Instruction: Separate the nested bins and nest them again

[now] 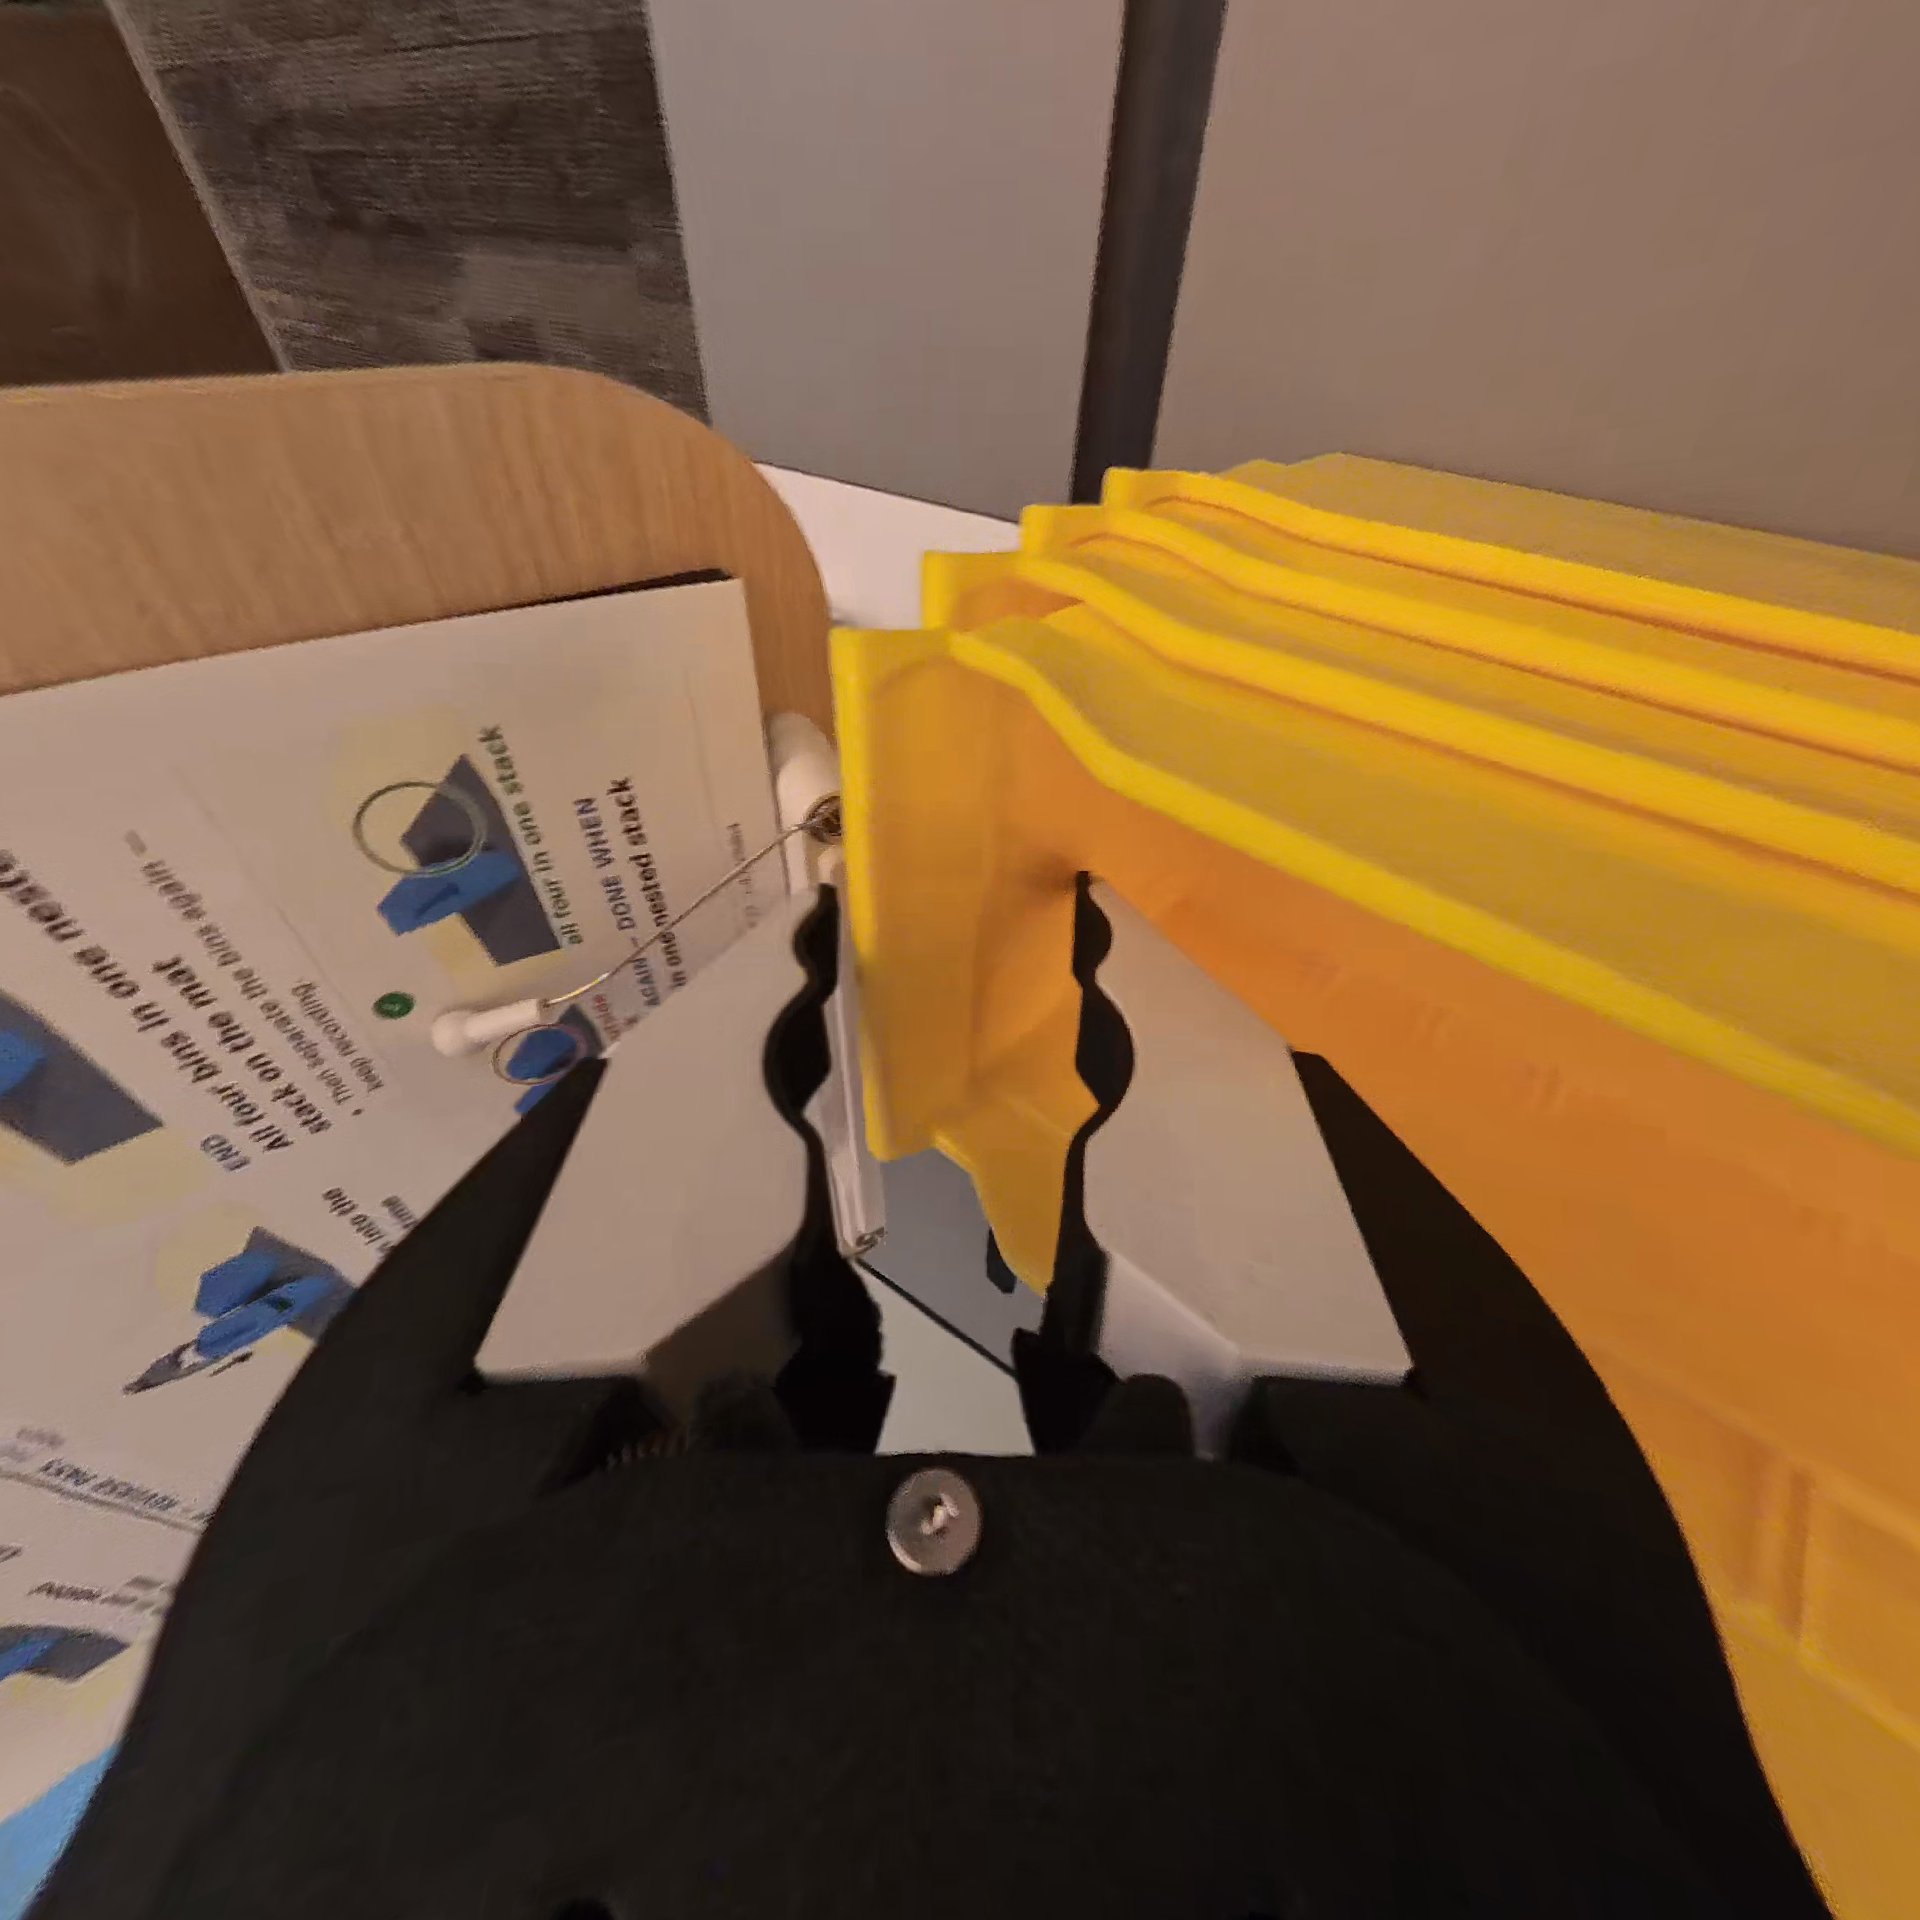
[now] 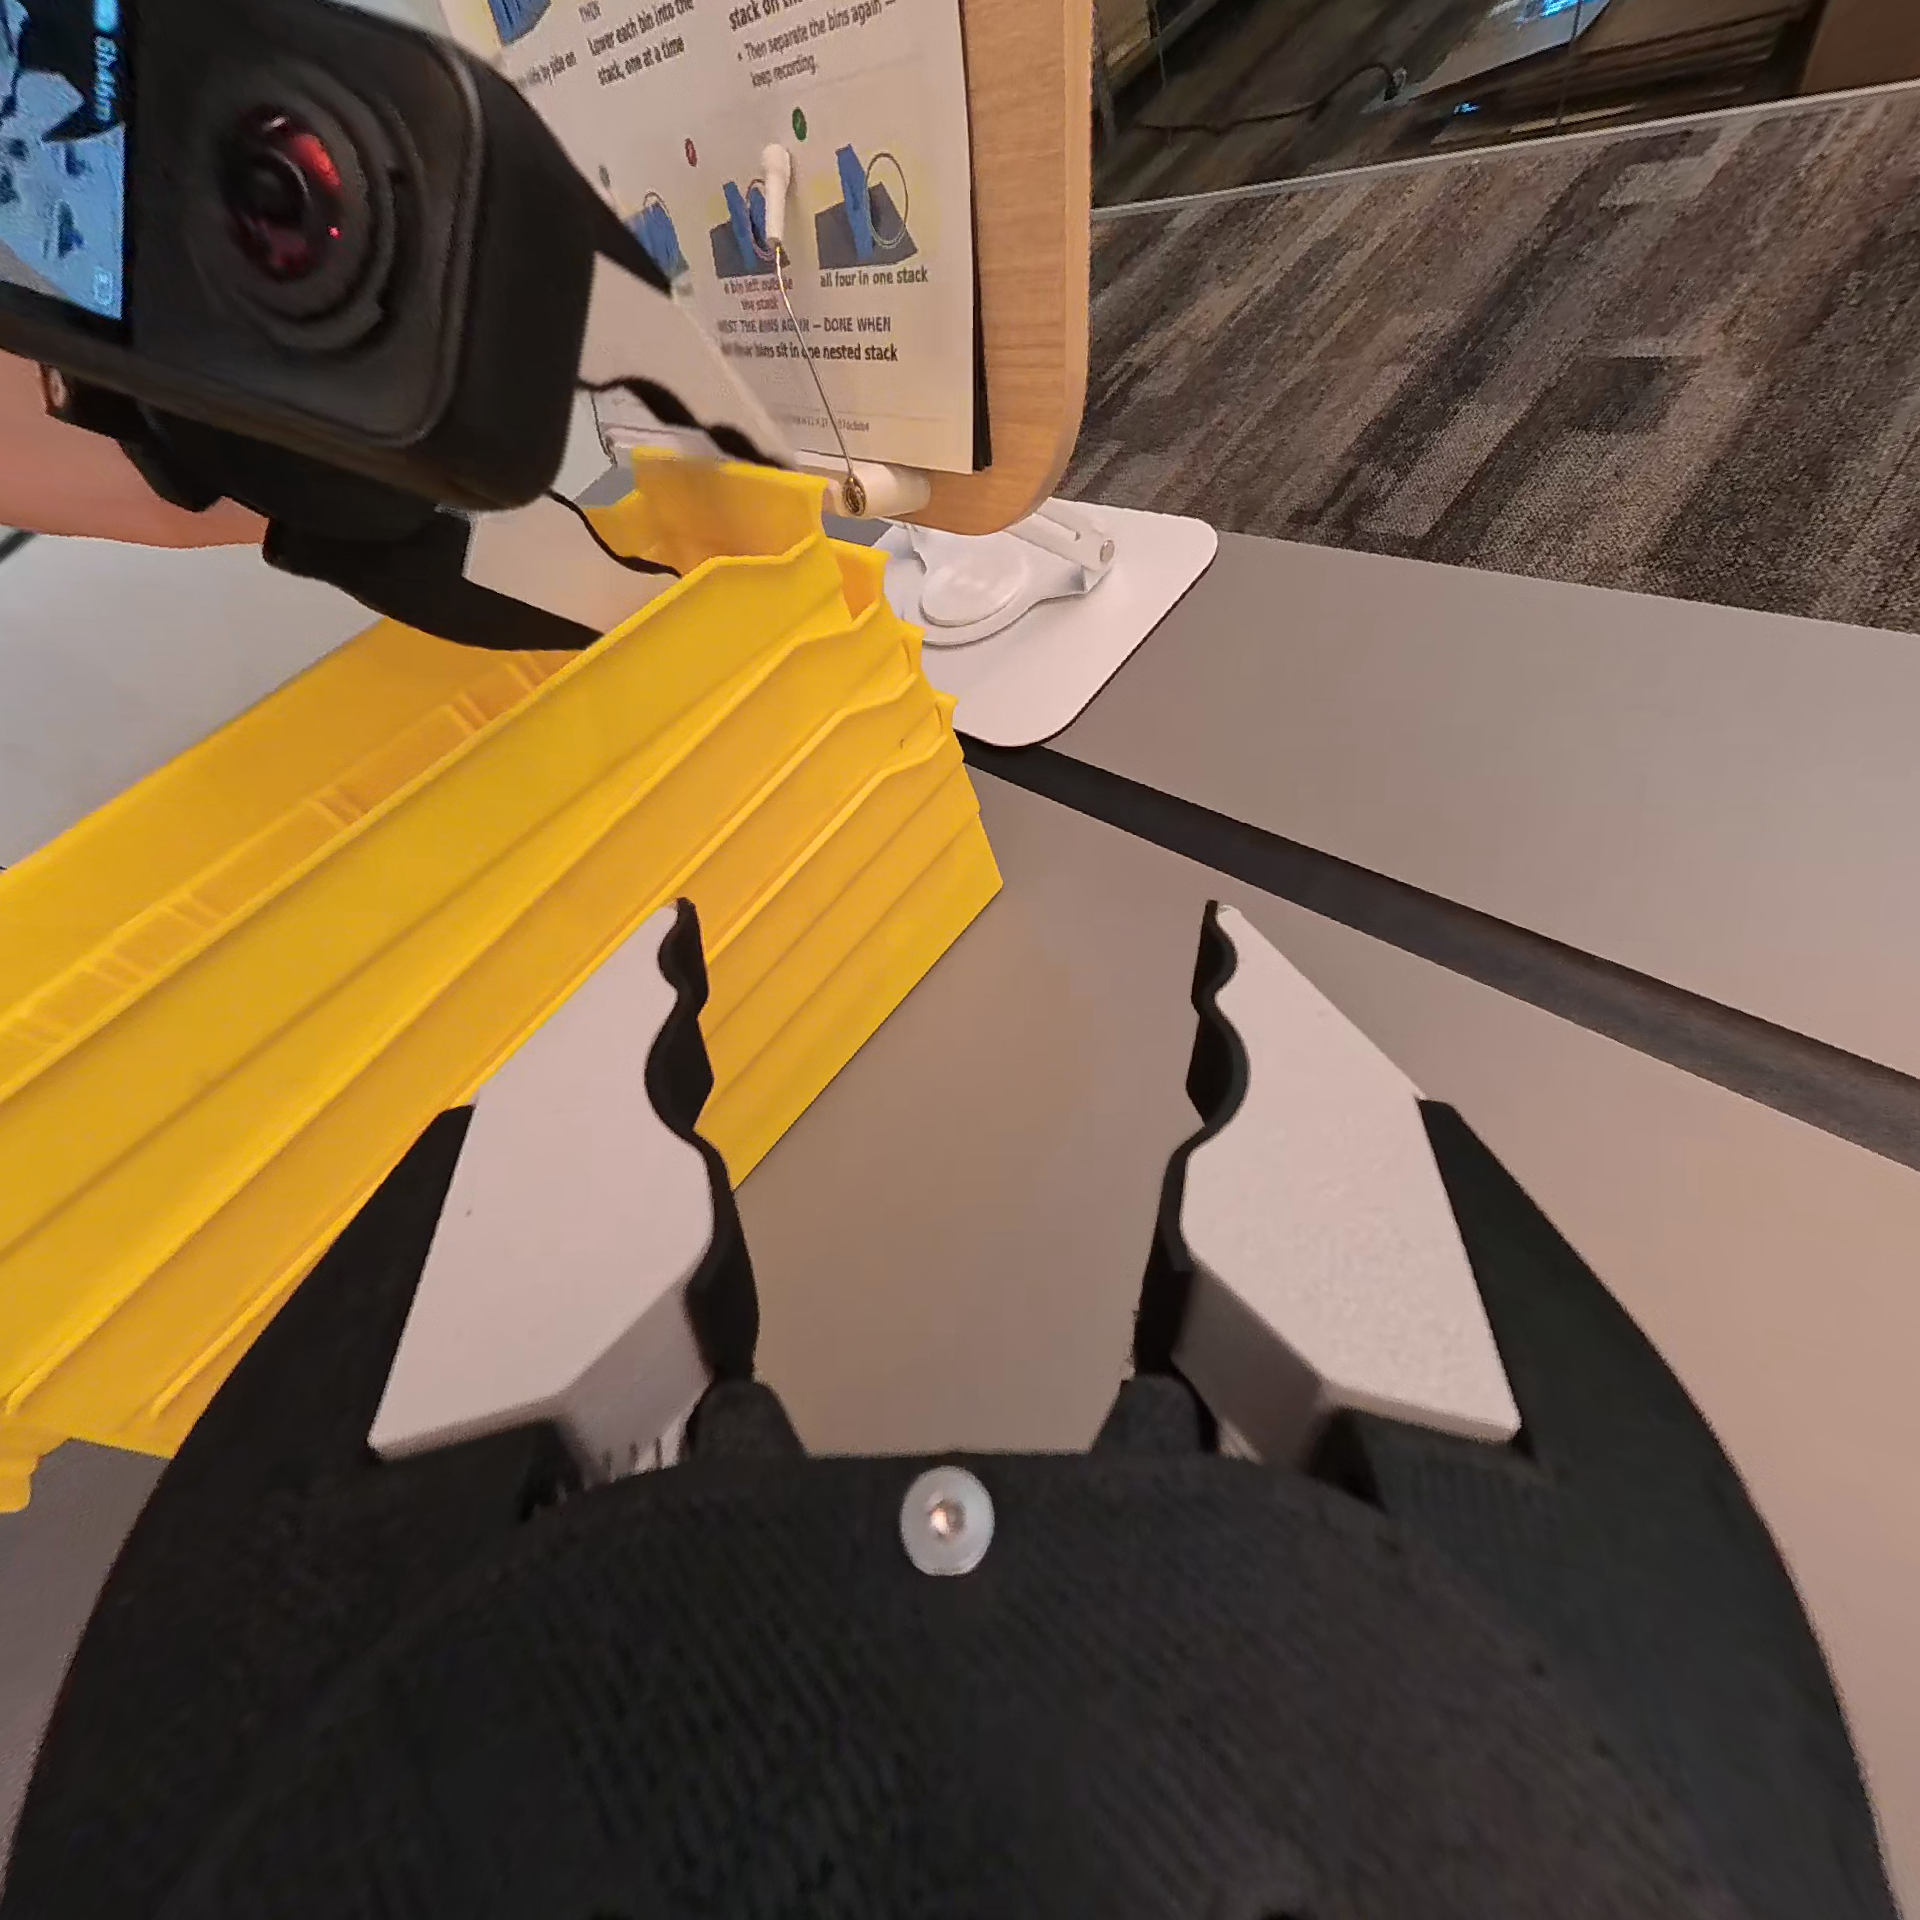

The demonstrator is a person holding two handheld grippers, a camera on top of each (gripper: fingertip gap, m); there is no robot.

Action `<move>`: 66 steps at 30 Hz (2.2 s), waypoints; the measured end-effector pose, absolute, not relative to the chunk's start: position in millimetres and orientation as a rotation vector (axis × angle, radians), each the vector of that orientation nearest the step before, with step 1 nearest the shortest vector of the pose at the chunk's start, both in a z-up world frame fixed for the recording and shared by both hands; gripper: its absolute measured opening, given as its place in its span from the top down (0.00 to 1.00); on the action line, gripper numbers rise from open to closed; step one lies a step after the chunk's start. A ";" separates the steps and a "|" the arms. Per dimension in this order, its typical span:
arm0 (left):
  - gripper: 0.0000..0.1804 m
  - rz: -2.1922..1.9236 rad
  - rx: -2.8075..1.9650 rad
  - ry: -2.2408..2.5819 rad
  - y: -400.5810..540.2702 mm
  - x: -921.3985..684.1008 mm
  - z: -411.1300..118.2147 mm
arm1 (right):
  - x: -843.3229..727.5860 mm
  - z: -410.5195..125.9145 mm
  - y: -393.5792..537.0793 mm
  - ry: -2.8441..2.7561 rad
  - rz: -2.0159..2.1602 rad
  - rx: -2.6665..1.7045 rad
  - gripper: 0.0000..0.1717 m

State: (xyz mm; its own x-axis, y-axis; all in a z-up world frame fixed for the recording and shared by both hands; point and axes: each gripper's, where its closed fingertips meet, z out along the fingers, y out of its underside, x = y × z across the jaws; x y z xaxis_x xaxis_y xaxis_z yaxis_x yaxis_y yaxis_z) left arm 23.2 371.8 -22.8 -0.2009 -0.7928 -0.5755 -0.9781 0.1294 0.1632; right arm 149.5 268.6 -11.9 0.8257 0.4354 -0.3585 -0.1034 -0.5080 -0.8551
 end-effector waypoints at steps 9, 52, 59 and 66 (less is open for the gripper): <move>0.80 0.802 -1.705 2.065 370.3 23.7 -13.3 | 151.2 -9.8 268.2 -0.238 0.685 -1.994 0.45; 0.52 -0.443 -0.854 0.661 238.7 -83.0 205.4 | 148.1 133.8 222.6 -0.405 0.254 -1.294 0.28; 0.60 -0.333 -0.767 0.718 221.8 -89.7 180.4 | 117.0 119.6 225.4 -0.590 0.119 -1.319 0.13; 0.65 -0.491 -0.878 0.630 267.8 -106.4 149.1 | 110.1 113.6 230.0 -0.656 -0.136 -1.308 0.41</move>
